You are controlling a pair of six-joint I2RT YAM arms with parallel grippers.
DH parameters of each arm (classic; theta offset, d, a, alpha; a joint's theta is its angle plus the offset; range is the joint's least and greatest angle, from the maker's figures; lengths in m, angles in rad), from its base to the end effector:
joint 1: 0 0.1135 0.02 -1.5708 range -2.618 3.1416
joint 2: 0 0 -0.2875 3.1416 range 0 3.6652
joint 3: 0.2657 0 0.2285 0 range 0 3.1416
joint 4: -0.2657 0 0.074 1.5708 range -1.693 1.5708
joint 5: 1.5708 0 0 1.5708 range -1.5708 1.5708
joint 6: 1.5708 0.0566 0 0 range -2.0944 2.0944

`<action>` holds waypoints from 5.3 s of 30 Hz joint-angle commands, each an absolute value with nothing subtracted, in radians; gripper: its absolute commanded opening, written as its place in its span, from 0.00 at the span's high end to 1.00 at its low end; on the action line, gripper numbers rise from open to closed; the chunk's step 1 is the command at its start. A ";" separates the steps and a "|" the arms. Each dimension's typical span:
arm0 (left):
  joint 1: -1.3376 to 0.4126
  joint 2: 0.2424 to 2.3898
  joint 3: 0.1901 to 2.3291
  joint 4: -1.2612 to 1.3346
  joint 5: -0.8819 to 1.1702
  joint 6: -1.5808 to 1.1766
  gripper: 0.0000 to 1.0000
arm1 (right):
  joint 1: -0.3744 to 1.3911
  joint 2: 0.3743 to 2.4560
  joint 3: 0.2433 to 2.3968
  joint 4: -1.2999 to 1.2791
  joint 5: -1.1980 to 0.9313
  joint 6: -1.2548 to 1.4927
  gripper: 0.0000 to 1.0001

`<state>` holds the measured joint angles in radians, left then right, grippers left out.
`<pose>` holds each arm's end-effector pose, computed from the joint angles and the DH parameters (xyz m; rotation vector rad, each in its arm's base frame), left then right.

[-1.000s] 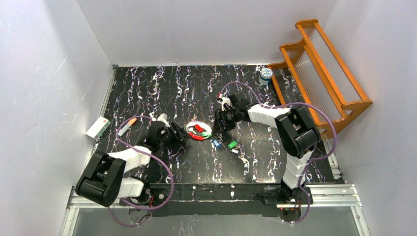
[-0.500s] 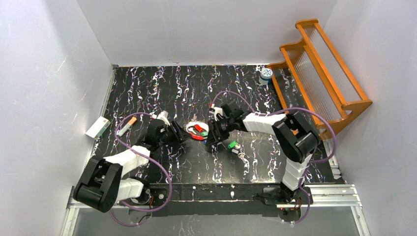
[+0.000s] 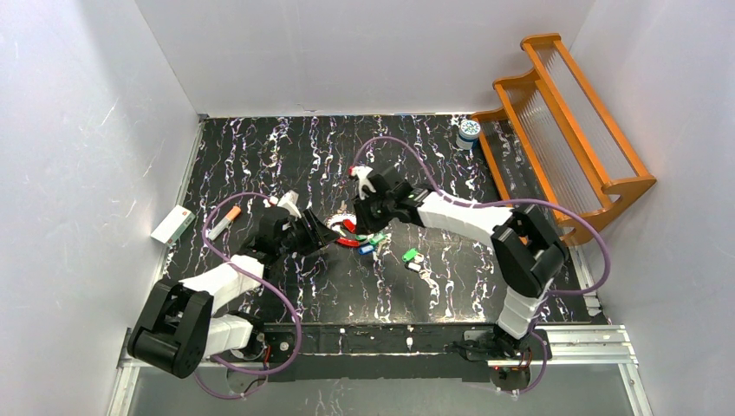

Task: Put the keys on the keyring
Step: Adjust the keyring at the center of the board.

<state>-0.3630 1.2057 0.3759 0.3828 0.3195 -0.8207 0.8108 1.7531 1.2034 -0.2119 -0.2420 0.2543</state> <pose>0.2046 -0.0967 0.2047 -0.2756 2.1457 -1.0438 0.2553 0.2883 0.2432 -0.7944 2.3173 0.7882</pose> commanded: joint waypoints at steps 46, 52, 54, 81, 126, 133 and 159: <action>-0.364 1.225 0.368 0.371 0.338 -0.859 0.54 | 0.740 1.764 1.165 -0.255 -0.008 0.242 0.47; -0.365 1.200 0.365 0.364 0.334 -0.856 0.53 | 0.724 1.809 1.175 -0.252 -0.083 0.217 0.47; -0.365 1.195 0.365 0.364 0.336 -0.860 0.53 | 0.723 1.813 1.159 -0.246 -0.116 0.212 0.49; -0.365 1.235 0.384 0.317 0.306 -0.908 0.58 | 0.708 1.689 1.094 -0.223 -0.353 0.261 0.52; -0.371 1.232 0.372 0.330 0.262 -0.819 0.59 | 0.679 1.764 1.008 -0.137 -0.432 0.289 0.46; -0.422 1.309 0.311 0.459 0.277 -0.888 0.59 | 0.679 1.857 1.011 -0.092 -0.472 0.297 0.46; -0.429 1.520 0.382 0.512 0.244 -0.892 0.52 | 0.801 1.727 0.976 -0.147 -0.253 0.273 0.38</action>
<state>-0.4149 1.5478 0.4915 0.5560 0.2333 -0.8318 0.8181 1.7546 0.9833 -0.0868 -0.2928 0.2573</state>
